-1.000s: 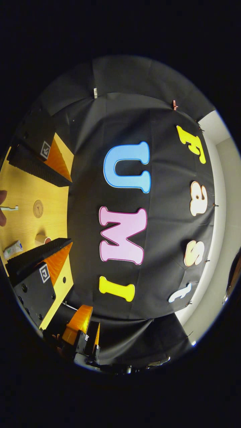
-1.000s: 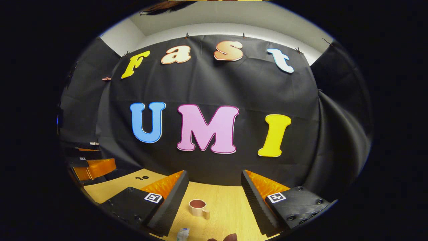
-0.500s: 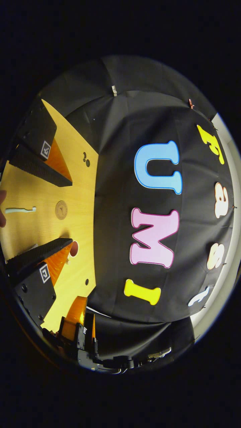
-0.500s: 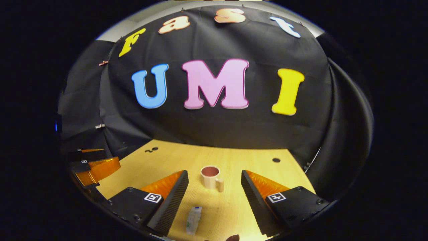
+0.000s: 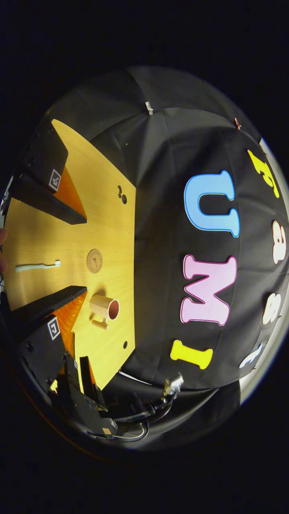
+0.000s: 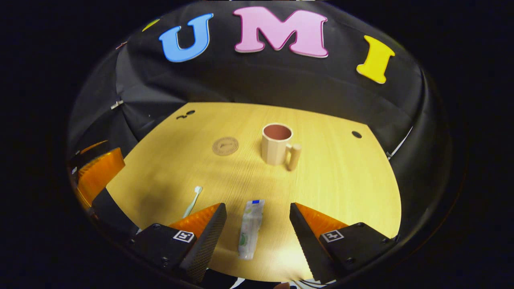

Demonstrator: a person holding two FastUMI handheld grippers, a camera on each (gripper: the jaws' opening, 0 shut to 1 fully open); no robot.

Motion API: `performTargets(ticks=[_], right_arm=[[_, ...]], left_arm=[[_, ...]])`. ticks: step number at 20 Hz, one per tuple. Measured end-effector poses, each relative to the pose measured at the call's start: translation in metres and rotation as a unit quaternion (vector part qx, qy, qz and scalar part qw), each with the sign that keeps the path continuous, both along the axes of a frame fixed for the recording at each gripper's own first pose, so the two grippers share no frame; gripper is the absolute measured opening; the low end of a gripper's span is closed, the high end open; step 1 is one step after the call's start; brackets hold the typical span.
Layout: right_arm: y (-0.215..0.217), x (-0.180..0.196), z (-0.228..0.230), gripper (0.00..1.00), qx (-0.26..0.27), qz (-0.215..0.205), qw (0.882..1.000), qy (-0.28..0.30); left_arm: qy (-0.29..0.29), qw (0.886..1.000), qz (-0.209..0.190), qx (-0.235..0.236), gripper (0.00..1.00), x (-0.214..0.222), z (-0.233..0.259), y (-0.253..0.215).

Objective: Put the toothbrush and toothpaste on the desktop into the cup, then pick up the cup and place it on the coaster on the desktop.

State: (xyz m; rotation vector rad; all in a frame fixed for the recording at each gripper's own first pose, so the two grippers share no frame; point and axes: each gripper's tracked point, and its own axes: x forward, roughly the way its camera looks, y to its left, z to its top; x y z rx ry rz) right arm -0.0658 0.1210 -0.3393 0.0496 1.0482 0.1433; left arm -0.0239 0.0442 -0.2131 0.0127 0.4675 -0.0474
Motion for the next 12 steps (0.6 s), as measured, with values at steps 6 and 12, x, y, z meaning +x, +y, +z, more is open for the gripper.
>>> performTargets(ticks=[6, 12], right_arm=[[0.016, -0.016, -0.056, 0.95, -0.053, 0.033, 0.995, 0.081], [0.018, -0.020, -0.088, 0.93, -0.096, 0.045, 0.986, 0.127]], left_arm=[[0.017, 1.000, -0.002, 0.001, 0.97, -0.007, -0.026, 0.020], [0.041, 0.999, 0.014, -0.003, 0.98, -0.016, -0.052, 0.037]])
